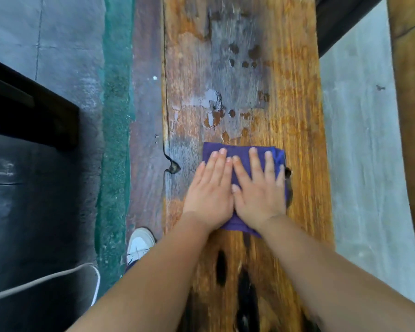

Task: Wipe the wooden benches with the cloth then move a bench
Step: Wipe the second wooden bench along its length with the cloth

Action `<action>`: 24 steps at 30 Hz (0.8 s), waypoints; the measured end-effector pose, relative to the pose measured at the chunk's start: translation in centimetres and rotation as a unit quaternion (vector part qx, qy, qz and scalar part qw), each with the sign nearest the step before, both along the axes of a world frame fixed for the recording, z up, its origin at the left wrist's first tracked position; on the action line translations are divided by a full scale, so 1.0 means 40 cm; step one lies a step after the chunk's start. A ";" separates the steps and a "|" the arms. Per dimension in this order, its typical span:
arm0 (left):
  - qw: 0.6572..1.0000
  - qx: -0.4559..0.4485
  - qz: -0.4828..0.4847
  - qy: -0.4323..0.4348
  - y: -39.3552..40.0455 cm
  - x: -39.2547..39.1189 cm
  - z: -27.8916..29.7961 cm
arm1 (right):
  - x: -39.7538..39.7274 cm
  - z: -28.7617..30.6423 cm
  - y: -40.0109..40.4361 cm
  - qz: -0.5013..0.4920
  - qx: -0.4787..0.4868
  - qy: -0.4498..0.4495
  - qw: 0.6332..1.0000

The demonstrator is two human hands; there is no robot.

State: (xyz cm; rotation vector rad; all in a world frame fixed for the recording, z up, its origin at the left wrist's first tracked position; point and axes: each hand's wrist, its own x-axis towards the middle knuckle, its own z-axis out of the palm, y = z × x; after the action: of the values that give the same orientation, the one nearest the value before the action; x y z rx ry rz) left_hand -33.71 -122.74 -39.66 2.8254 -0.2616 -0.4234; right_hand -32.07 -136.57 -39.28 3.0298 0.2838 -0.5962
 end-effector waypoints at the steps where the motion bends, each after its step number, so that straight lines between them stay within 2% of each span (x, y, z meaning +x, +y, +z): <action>1: 1.000 0.008 0.011 0.006 0.040 -0.020 0.005 | -0.014 -0.003 0.043 0.011 0.002 0.005 1.000; 6: 0.998 0.027 0.062 0.015 0.155 -0.102 0.025 | -0.088 -0.014 0.185 0.024 0.042 0.009 0.999; 13: 0.998 0.062 0.028 0.017 0.160 -0.065 0.008 | -0.063 -0.022 0.172 0.047 0.063 -0.004 0.997; 24: 0.998 0.031 0.054 0.000 0.177 0.203 -0.005 | 0.236 -0.028 0.184 0.083 0.060 -0.022 0.994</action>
State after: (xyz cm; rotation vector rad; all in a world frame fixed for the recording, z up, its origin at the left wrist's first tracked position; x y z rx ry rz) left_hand -25.58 -115.67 -39.87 2.8841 -0.0977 -0.4144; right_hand -22.65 -129.19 -40.41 3.0854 0.5835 -0.5172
